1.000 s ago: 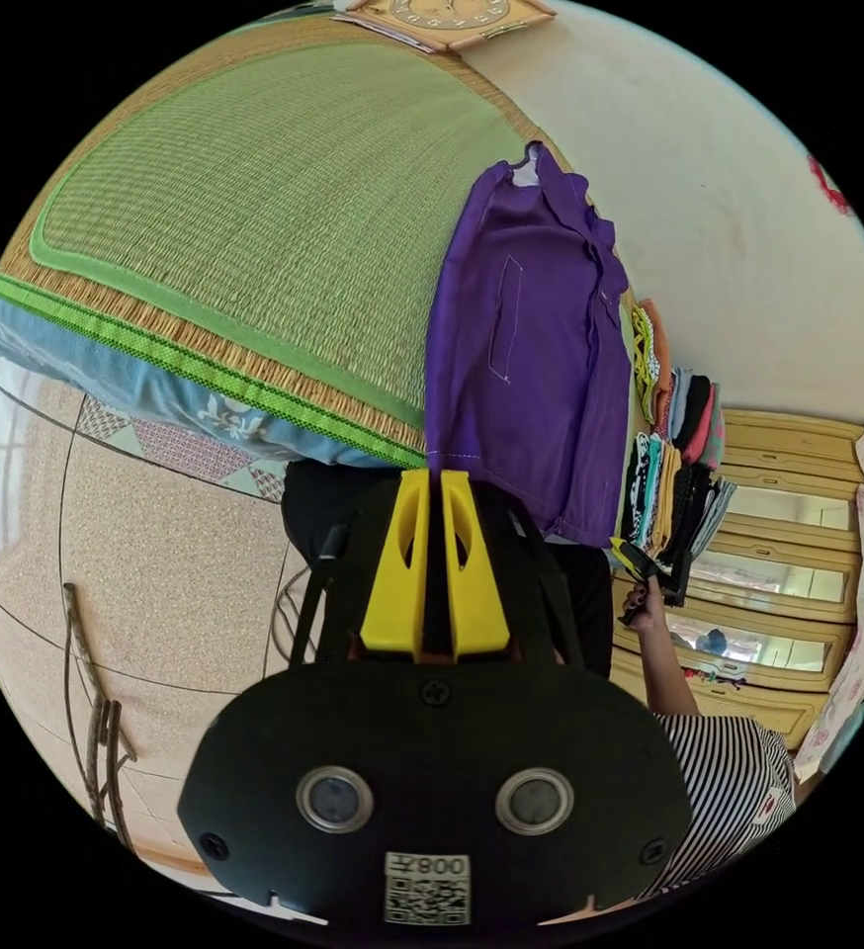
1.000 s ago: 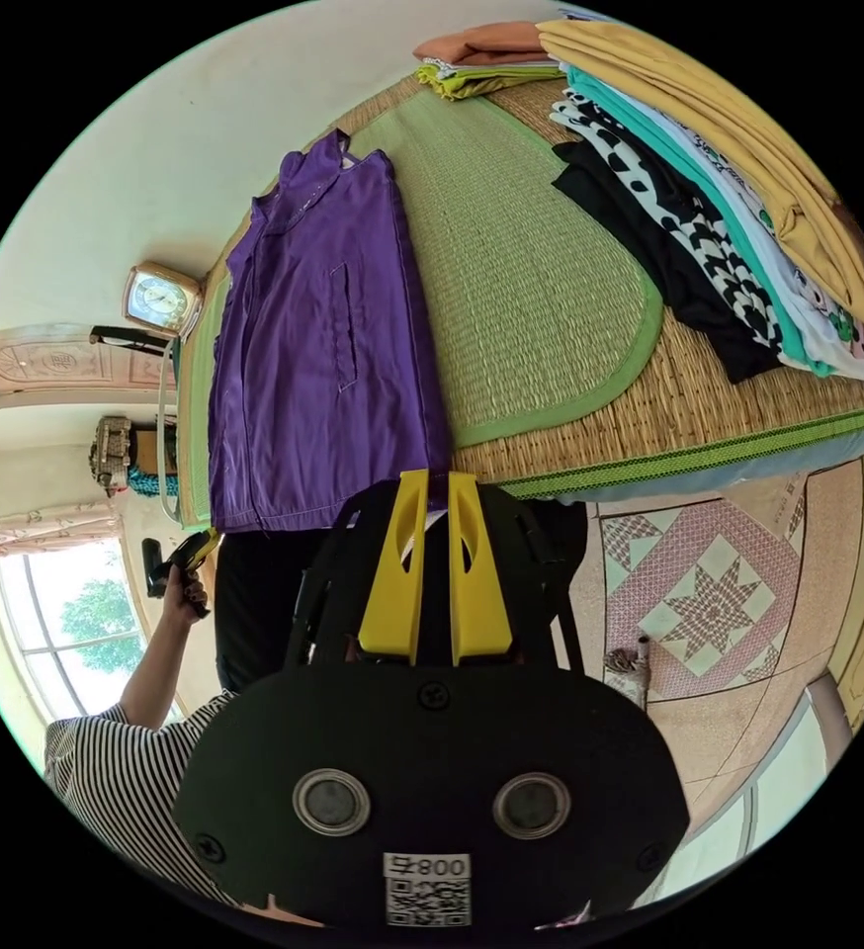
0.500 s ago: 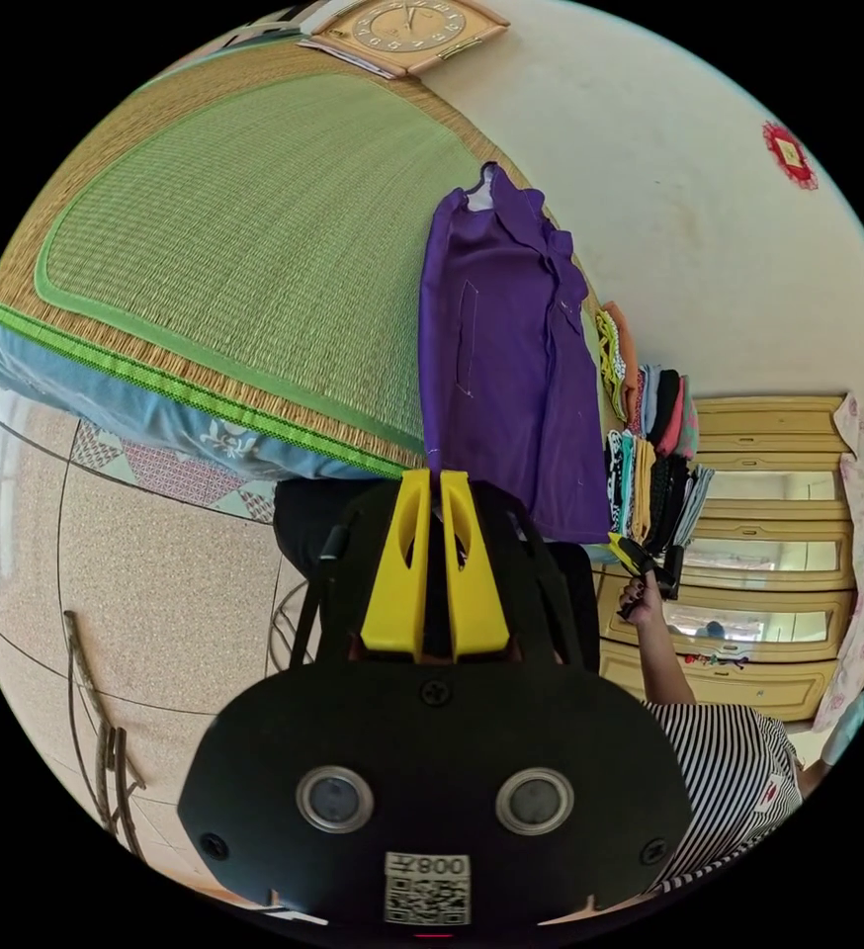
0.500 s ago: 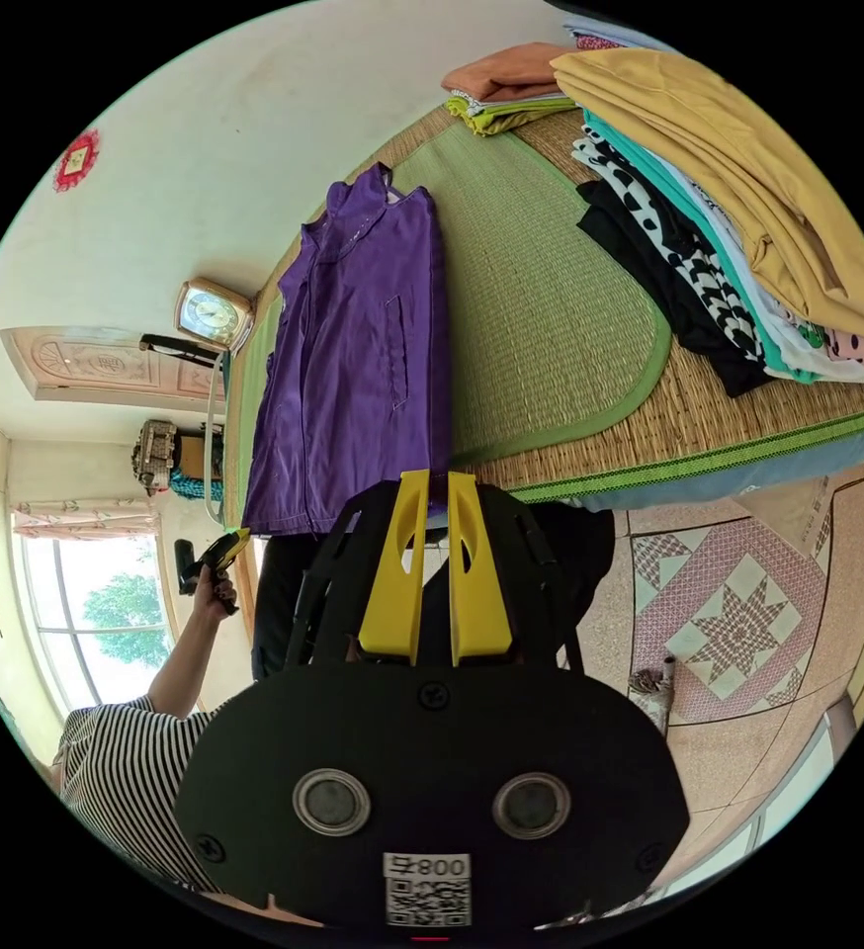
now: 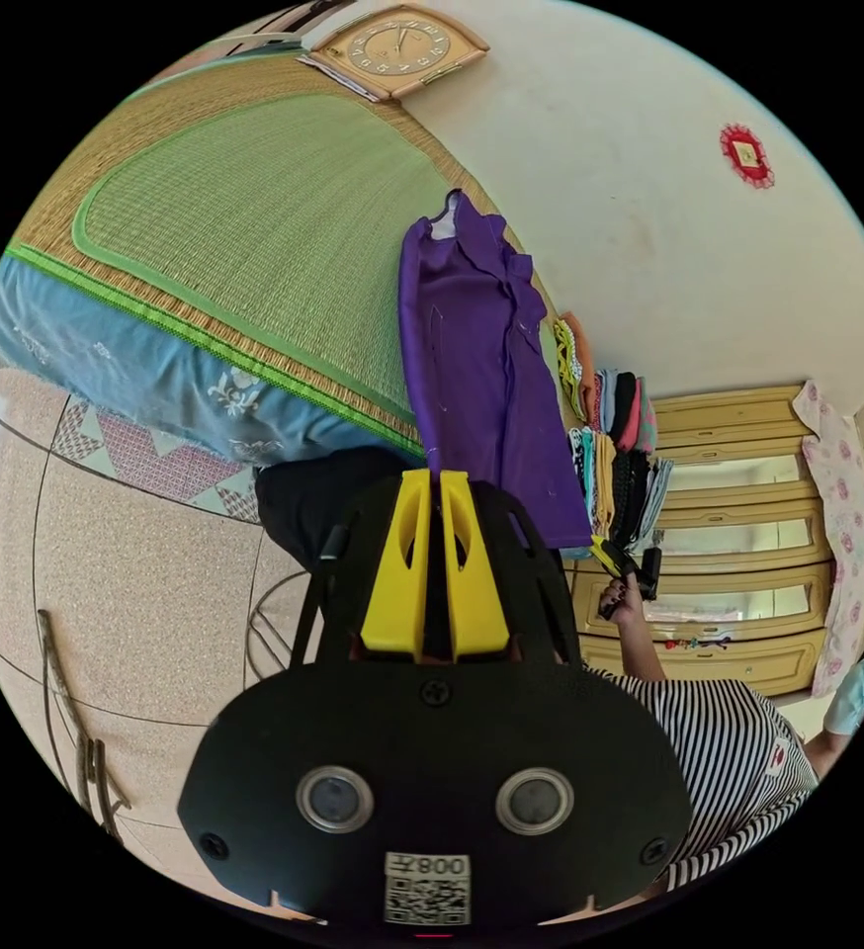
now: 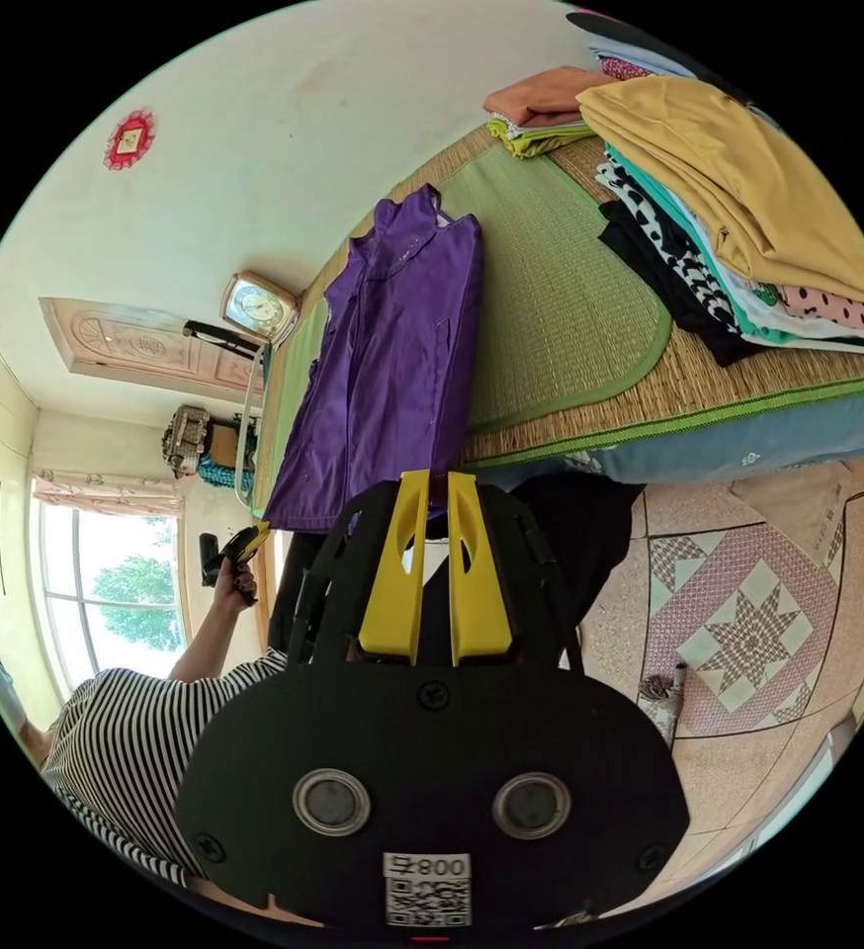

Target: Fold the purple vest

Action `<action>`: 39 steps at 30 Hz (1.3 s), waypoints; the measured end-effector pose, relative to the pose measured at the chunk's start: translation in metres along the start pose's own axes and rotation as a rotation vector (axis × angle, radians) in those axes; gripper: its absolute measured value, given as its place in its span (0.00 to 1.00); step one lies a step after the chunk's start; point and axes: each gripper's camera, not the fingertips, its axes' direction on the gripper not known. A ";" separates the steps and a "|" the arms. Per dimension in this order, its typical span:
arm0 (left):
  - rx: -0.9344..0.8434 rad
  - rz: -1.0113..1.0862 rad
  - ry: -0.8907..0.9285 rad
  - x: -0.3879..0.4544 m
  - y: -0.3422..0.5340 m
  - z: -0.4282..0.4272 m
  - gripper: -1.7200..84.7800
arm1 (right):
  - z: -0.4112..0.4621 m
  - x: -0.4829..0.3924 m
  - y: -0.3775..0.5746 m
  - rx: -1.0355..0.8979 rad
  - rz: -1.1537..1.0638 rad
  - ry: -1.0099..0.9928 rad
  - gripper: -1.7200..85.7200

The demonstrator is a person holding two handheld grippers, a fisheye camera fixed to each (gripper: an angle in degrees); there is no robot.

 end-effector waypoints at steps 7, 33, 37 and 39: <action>0.023 -0.025 0.031 -0.014 0.044 -0.008 0.04 | -0.010 0.005 0.021 0.000 0.015 -0.006 0.05; 0.033 -0.074 0.156 -0.017 0.174 -0.057 0.04 | -0.085 0.003 0.088 0.017 0.031 -0.168 0.05; 0.038 -0.072 0.172 -0.012 0.185 -0.066 0.04 | -0.102 -0.004 0.089 0.022 0.011 -0.159 0.05; 0.050 -0.062 0.193 -0.008 0.187 -0.070 0.04 | -0.111 -0.011 0.087 0.032 -0.009 -0.168 0.05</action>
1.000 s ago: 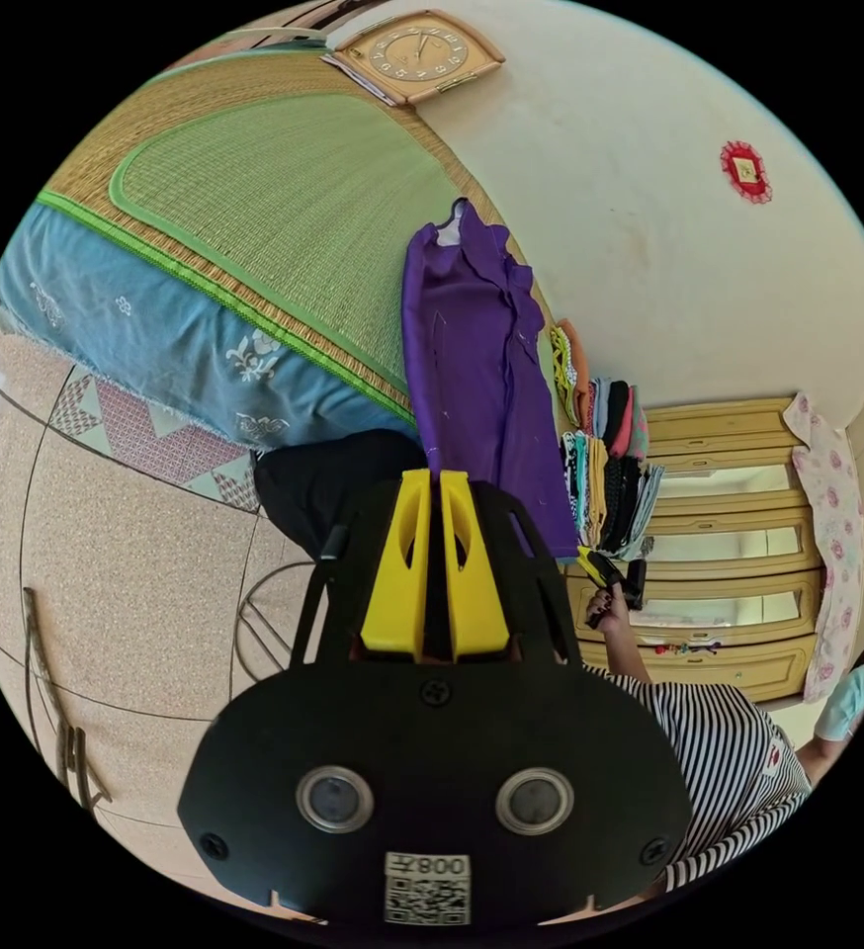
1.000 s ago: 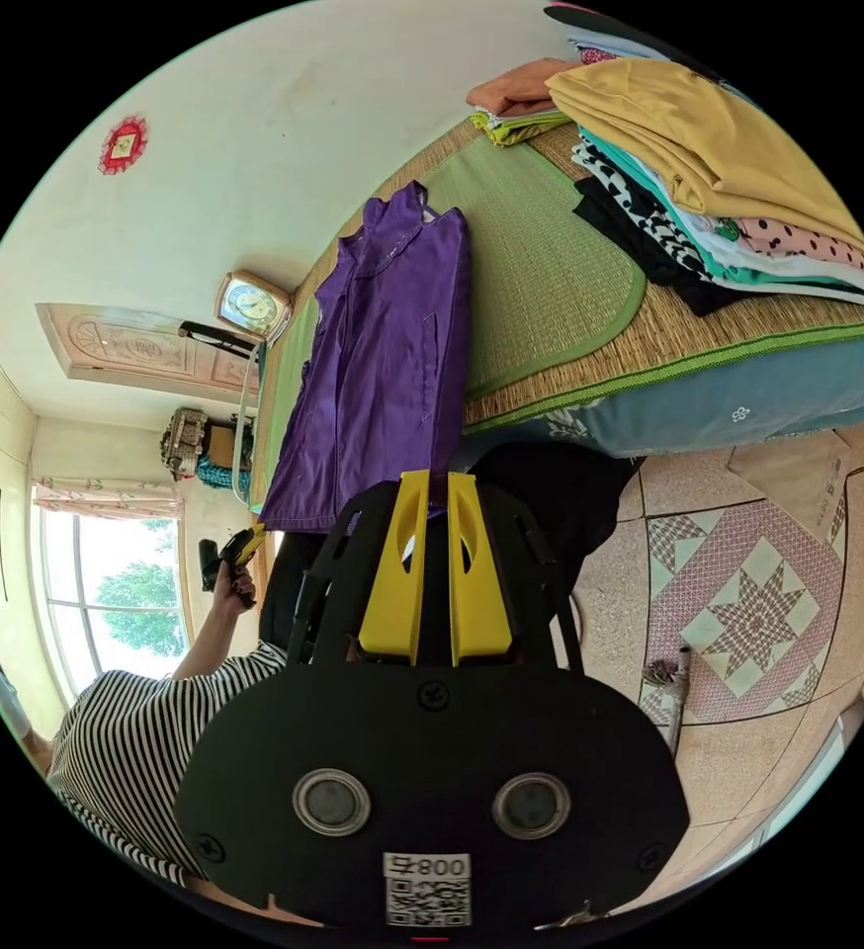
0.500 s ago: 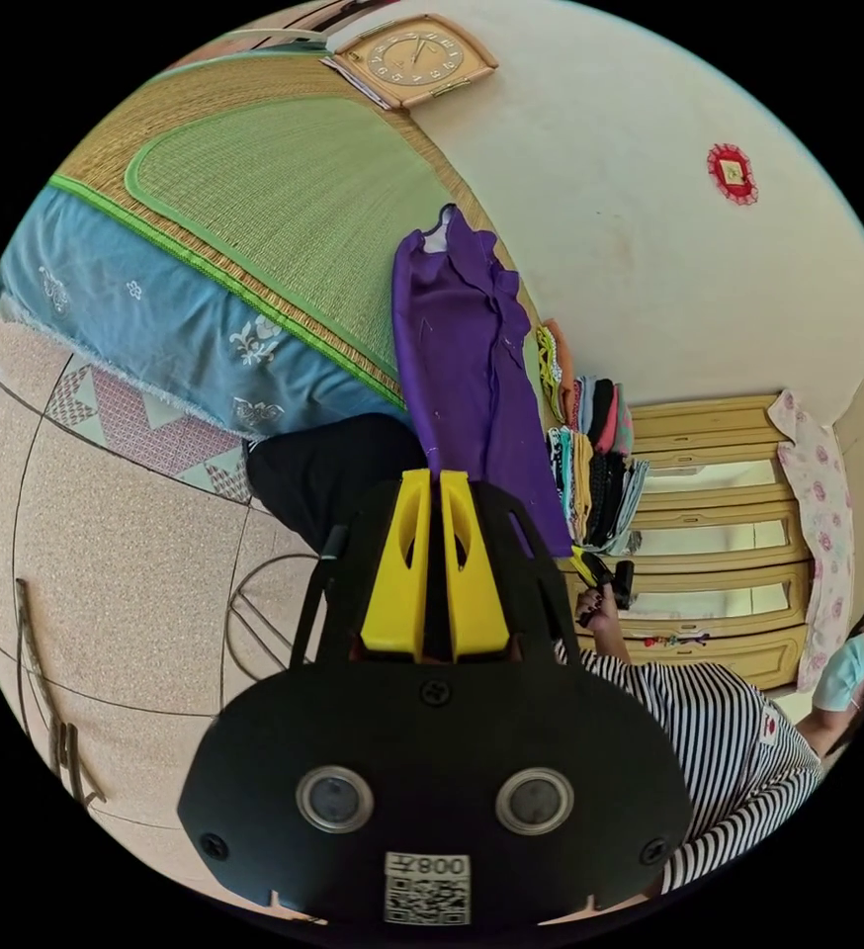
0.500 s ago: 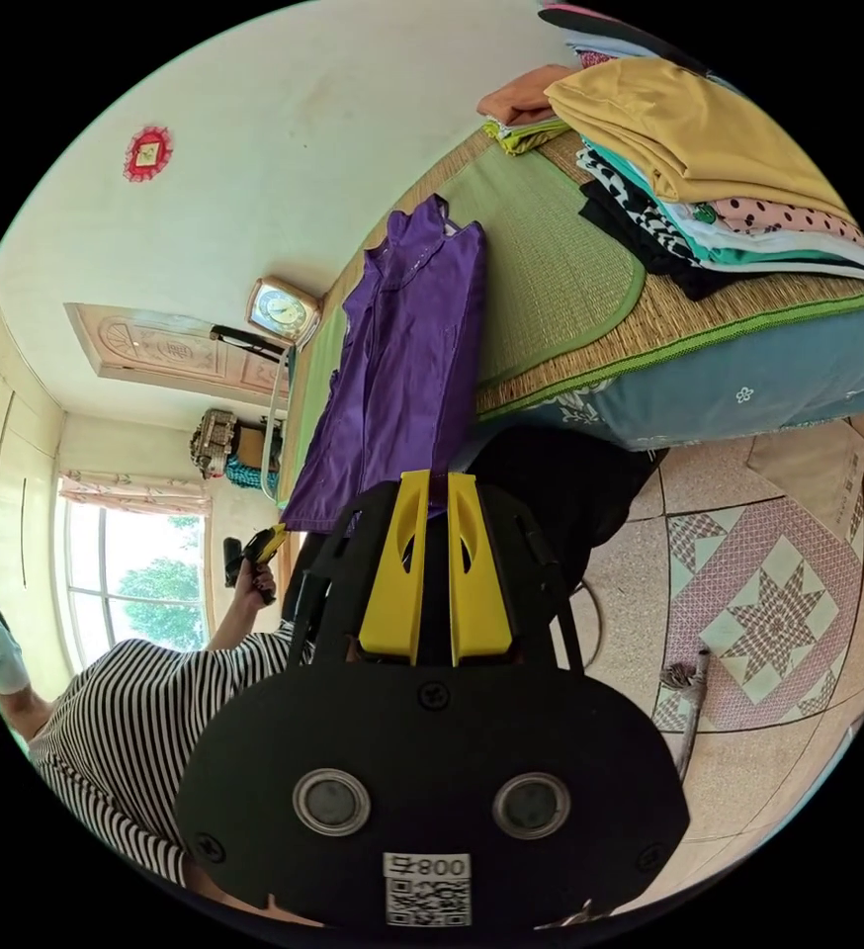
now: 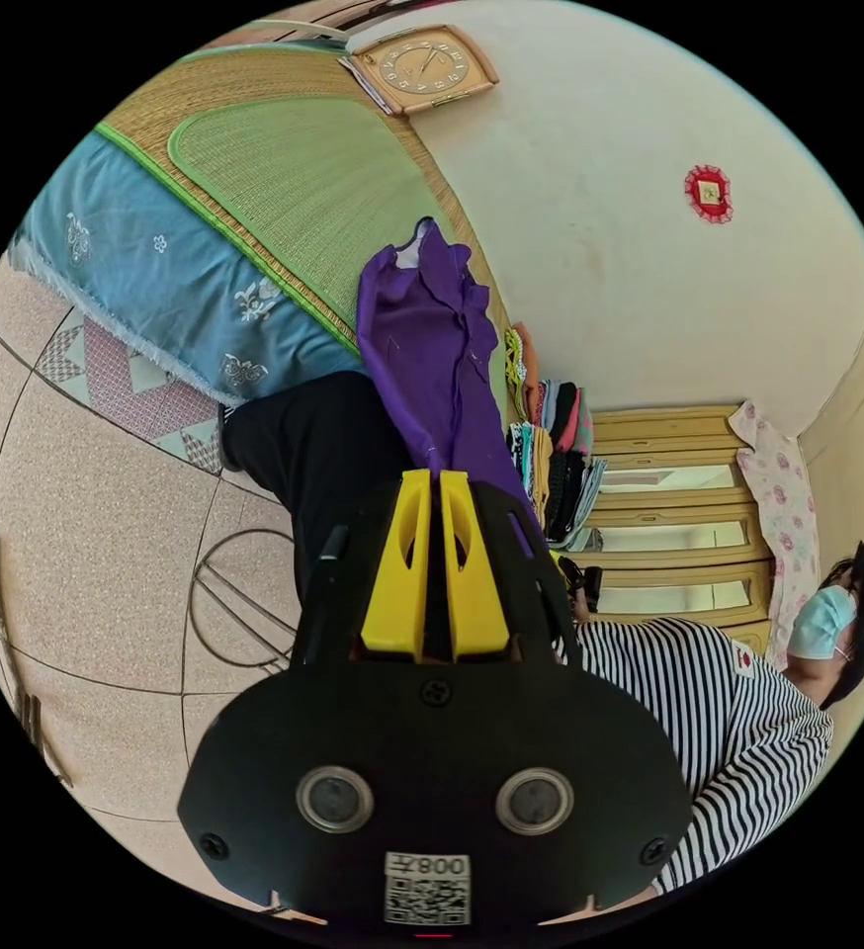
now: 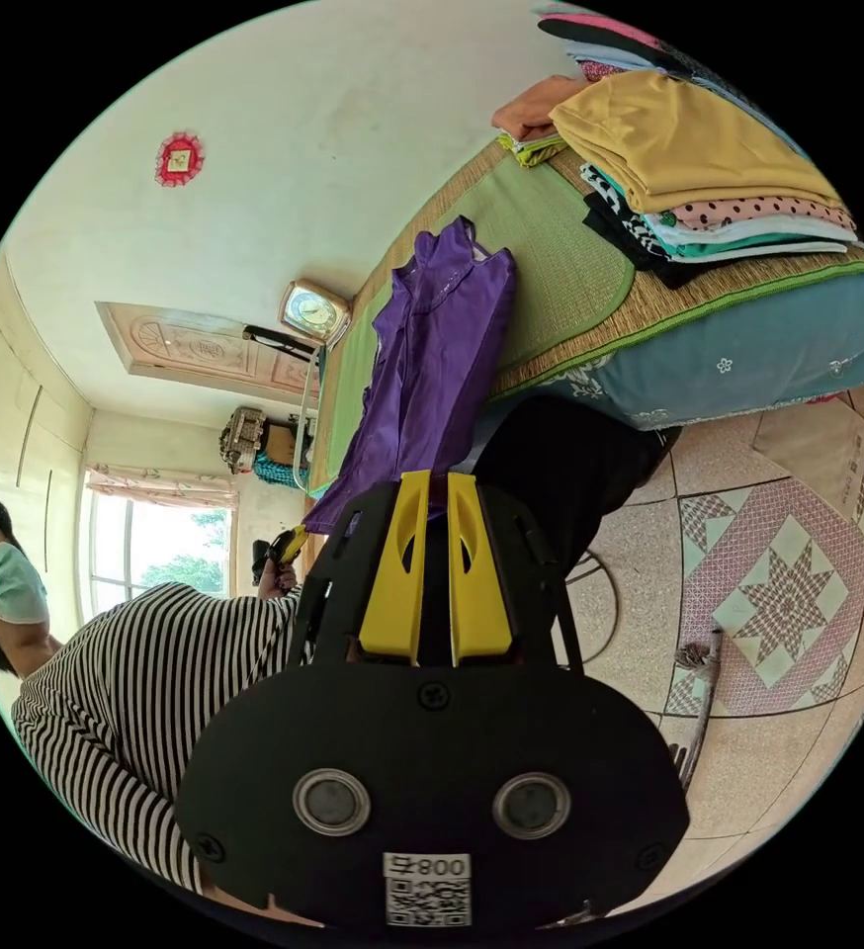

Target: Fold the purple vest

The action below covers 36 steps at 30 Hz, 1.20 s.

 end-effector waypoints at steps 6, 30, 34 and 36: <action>0.032 0.066 0.030 0.025 0.010 -0.023 0.04 | -0.017 -0.028 0.007 -0.009 -0.074 0.011 0.05; 0.146 0.207 0.131 0.109 0.020 -0.081 0.04 | -0.060 -0.076 0.031 0.085 -0.266 -0.044 0.05; 0.140 0.215 0.136 0.123 0.002 -0.077 0.04 | -0.056 -0.077 0.020 0.093 -0.286 -0.048 0.05; 0.143 0.217 0.140 0.128 -0.008 -0.076 0.04 | -0.053 -0.078 0.011 0.099 -0.303 -0.039 0.05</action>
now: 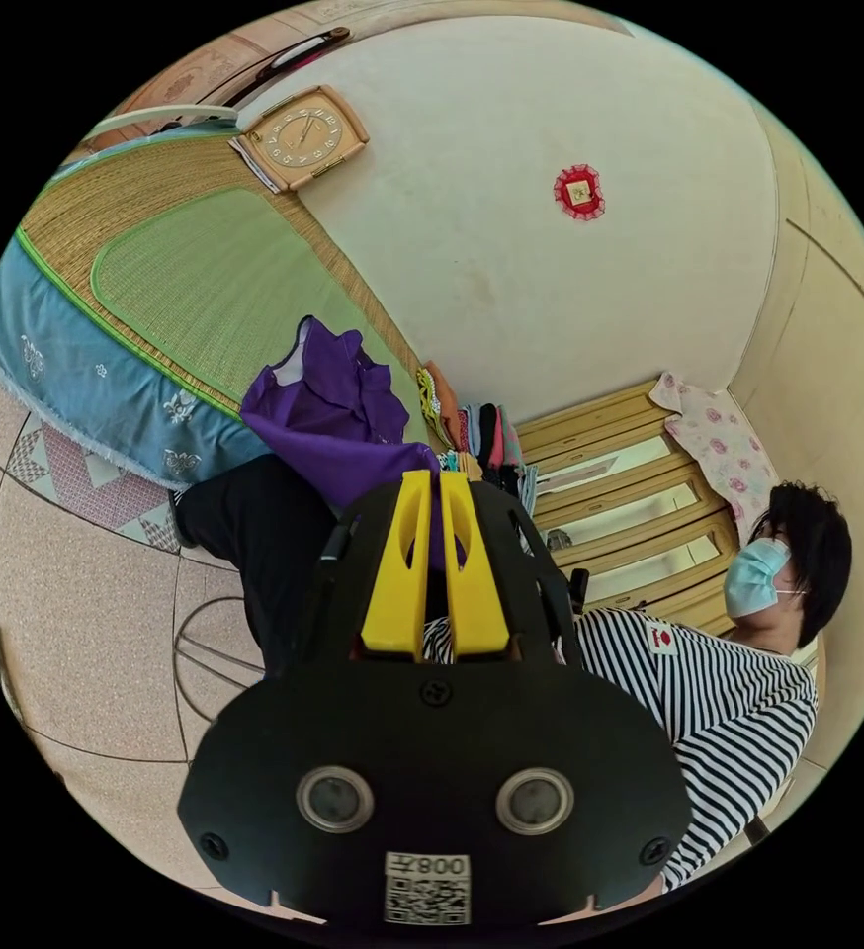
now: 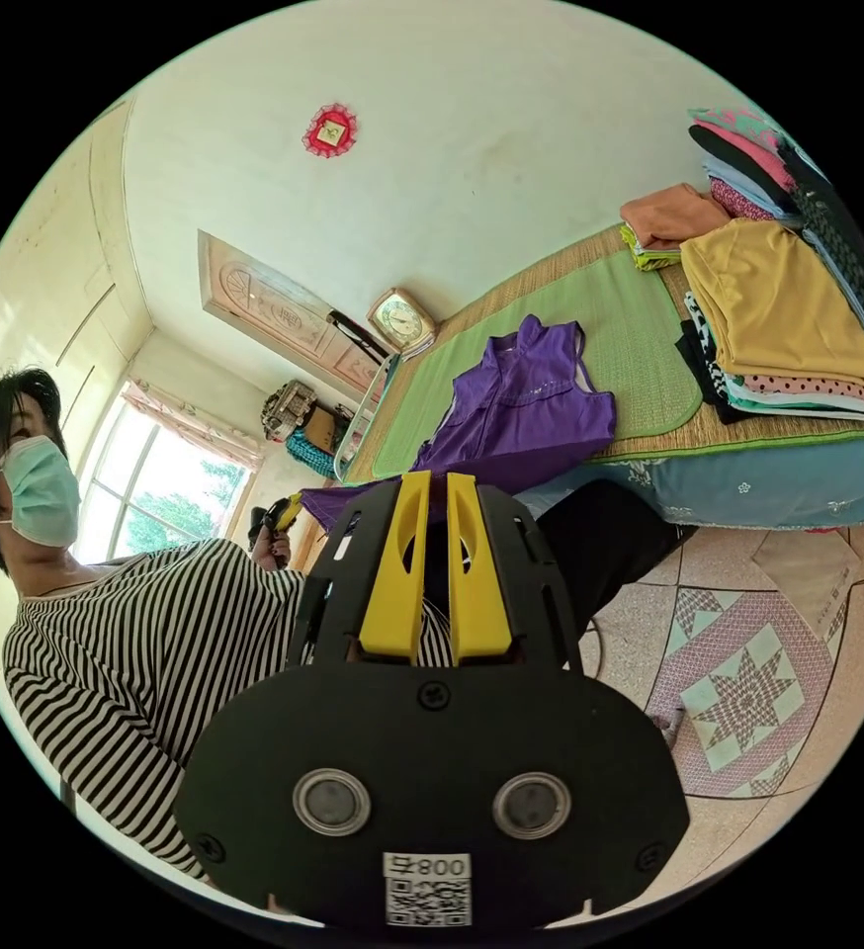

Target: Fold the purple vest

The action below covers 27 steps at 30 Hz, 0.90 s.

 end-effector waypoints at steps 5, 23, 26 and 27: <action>0.013 -0.007 0.019 0.007 -0.036 0.012 0.04 | 0.007 0.010 -0.017 0.022 -0.008 -0.004 0.05; 0.022 0.049 0.018 0.031 -0.259 0.117 0.04 | 0.075 0.090 -0.169 0.088 -0.039 0.039 0.05; 0.034 0.040 0.023 0.028 -0.310 0.146 0.04 | 0.097 0.118 -0.212 0.083 -0.034 0.051 0.05; 0.034 0.037 0.024 0.027 -0.320 0.153 0.04 | 0.106 0.130 -0.230 0.079 -0.027 0.061 0.05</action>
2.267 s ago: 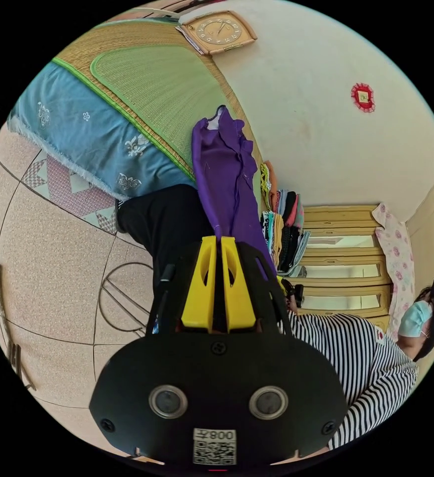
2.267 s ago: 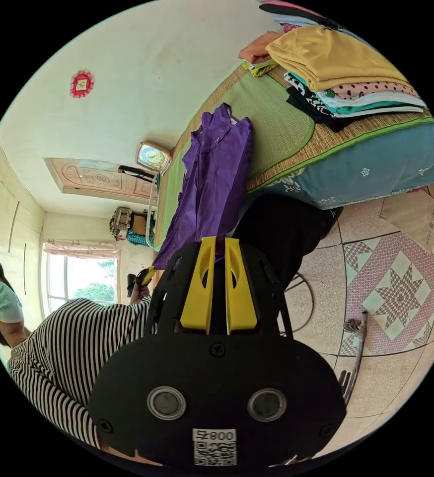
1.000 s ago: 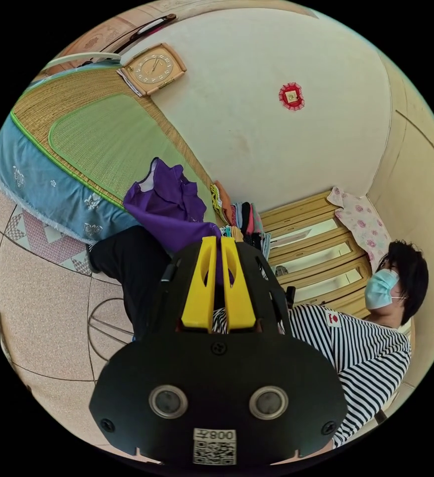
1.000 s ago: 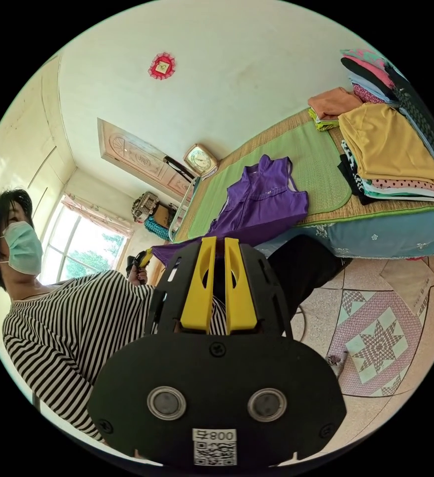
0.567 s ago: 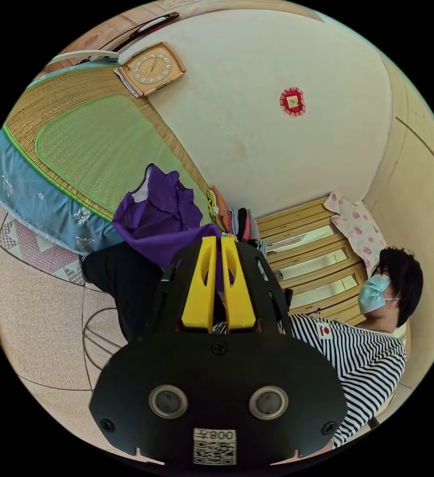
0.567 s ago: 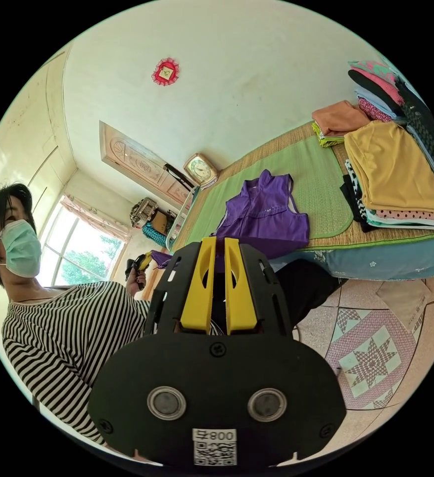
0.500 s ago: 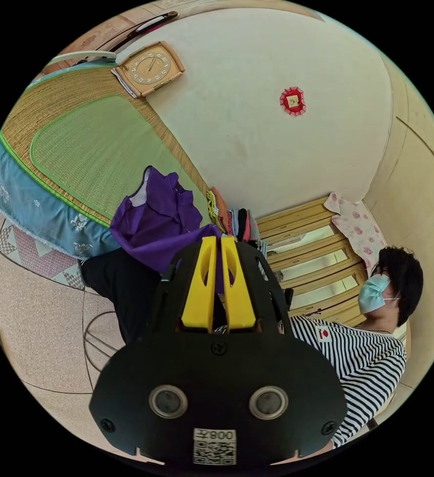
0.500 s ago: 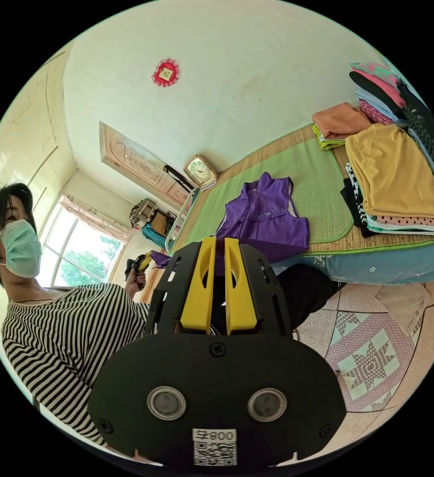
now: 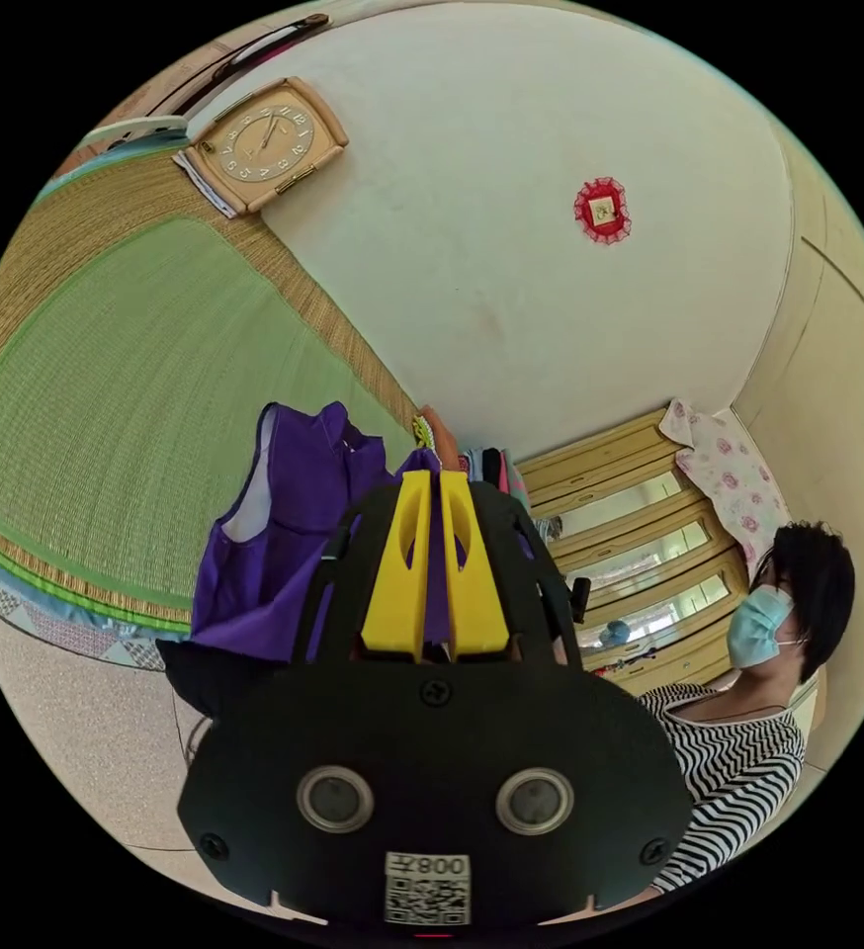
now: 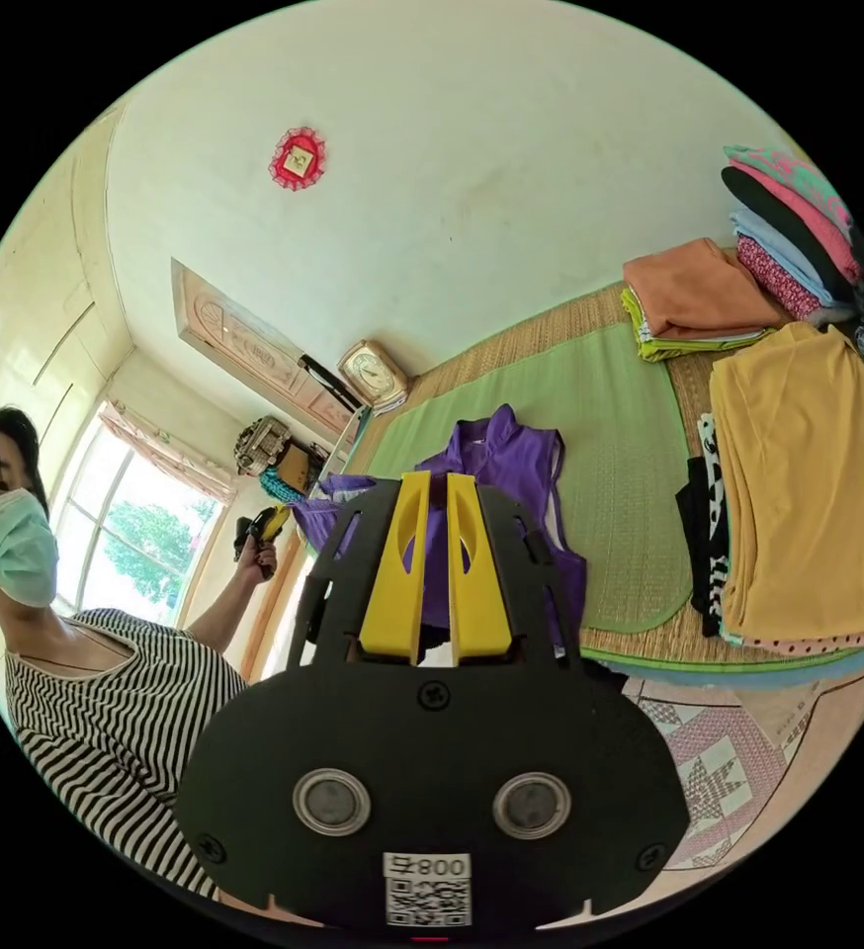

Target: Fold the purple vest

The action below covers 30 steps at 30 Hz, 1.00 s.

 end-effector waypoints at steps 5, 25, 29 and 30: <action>-0.036 -0.022 -0.053 -0.017 -0.095 0.068 0.04 | 0.058 0.052 -0.069 -0.052 0.027 0.043 0.05; -0.145 -0.164 -0.301 -0.119 -0.309 0.271 0.07 | 0.290 0.257 -0.219 -0.277 0.195 0.138 0.05; -0.103 -0.118 -0.306 -0.115 -0.322 0.286 0.09 | 0.307 0.288 -0.212 -0.249 0.267 0.081 0.06; -0.093 -0.109 -0.307 -0.114 -0.323 0.286 0.09 | 0.308 0.292 -0.209 -0.233 0.273 0.065 0.06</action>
